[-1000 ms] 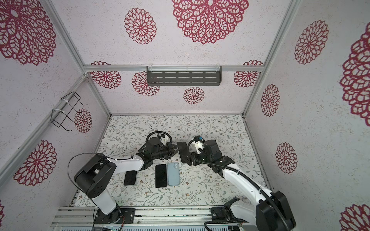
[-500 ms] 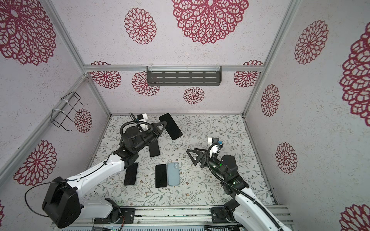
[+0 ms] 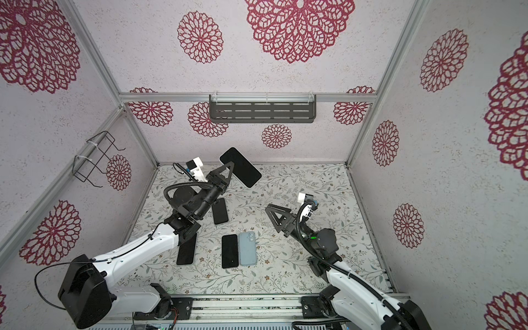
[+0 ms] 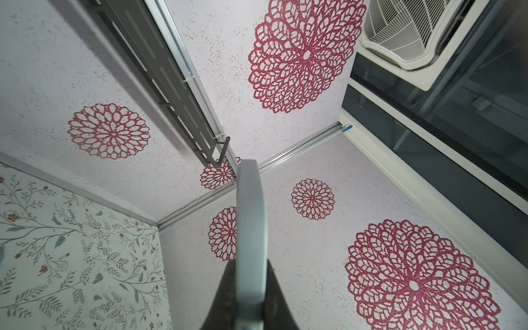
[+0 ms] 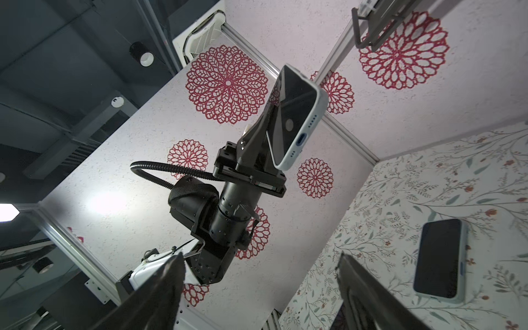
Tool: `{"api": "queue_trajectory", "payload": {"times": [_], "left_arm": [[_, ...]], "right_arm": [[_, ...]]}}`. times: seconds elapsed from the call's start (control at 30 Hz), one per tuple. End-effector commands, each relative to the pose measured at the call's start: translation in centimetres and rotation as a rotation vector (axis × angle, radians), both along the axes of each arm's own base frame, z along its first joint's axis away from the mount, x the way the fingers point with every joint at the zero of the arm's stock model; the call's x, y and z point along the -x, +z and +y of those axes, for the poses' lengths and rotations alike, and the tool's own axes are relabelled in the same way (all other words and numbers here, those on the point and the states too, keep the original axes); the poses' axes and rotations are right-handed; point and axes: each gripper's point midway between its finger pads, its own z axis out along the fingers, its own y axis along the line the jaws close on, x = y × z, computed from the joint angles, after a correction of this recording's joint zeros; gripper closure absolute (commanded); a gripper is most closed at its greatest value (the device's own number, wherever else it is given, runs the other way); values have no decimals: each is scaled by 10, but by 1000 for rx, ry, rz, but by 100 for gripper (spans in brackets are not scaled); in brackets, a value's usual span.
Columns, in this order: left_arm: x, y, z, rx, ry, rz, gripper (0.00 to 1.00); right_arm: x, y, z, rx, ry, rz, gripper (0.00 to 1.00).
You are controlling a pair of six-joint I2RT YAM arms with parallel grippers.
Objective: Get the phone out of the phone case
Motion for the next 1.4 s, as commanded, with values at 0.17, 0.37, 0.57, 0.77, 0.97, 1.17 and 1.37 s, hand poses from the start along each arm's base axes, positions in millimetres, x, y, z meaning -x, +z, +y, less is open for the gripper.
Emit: {"api": "queue_trajectory", "payload": {"times": [0.17,0.37,0.57,0.77,0.97,1.17,1.37], "left_arm": [[22,46,15,148,66,-122,100],[27,42,11,165,72,-110,100],[30,33,6,211,51,-91,100],[34,24,6,225,50,-71,100],[35,18,4,228,46,-58,100],[36,16,4,231,43,-57,100],[36,15,0,232,35,-57,100]], "right_arm": [[8,44,4,-115,-9,-141,22],[4,46,5,-147,-24,-150,25],[-8,53,8,-217,-23,-151,31],[-16,61,15,-287,10,-165,36],[-23,60,23,-309,34,-150,45],[-25,59,27,-306,37,-147,56],[-25,63,29,-309,44,-153,61]]}}
